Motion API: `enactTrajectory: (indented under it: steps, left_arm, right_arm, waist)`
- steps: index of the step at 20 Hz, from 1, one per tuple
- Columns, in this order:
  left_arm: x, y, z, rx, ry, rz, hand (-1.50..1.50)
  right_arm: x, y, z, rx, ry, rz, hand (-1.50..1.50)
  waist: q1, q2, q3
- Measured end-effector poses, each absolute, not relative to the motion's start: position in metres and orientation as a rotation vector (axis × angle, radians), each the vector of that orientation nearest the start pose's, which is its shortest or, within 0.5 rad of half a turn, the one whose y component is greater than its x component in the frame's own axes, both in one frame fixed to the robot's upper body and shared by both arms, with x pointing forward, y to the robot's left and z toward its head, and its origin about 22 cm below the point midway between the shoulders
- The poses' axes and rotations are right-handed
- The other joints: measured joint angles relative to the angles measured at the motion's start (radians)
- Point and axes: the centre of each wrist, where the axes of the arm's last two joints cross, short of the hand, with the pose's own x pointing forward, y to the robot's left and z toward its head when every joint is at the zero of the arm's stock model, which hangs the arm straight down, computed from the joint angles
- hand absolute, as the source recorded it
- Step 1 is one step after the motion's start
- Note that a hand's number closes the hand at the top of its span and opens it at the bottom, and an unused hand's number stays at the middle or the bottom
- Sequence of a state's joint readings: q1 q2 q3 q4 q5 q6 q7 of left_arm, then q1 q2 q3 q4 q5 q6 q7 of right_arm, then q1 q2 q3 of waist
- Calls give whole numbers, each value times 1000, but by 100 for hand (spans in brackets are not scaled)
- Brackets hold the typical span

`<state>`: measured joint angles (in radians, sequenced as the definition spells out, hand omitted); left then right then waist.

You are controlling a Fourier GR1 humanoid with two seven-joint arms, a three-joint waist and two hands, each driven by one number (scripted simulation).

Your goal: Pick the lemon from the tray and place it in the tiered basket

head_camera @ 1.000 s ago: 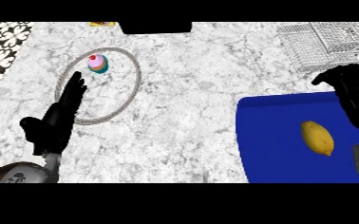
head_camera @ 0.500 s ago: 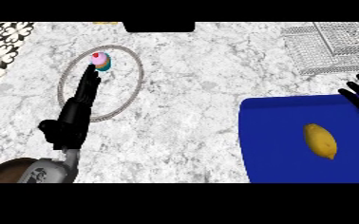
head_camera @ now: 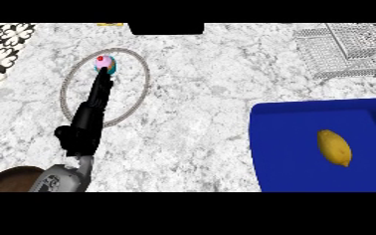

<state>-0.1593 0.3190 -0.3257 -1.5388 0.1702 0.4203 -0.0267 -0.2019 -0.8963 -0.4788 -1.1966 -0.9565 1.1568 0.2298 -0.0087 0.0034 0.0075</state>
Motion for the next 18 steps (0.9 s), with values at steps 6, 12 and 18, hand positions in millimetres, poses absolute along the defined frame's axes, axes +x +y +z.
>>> enactTrajectory:
  steps: [6,12,18]
  left_arm:
    - [267,211,29,184,-1665,-93,0]
    - [269,207,33,176,-1665,-106,0]
    - [270,203,33,177,-1670,-110,0]
  right_arm:
    - [236,-489,276,175,-1642,968,-150]
    - [228,-453,290,-16,-1566,1172,-150]
    - [225,-430,281,-110,-1517,1261,-150]
  waist:
    - [2,-4,-1]
    - [14,0,-1]
    - [19,1,-3]
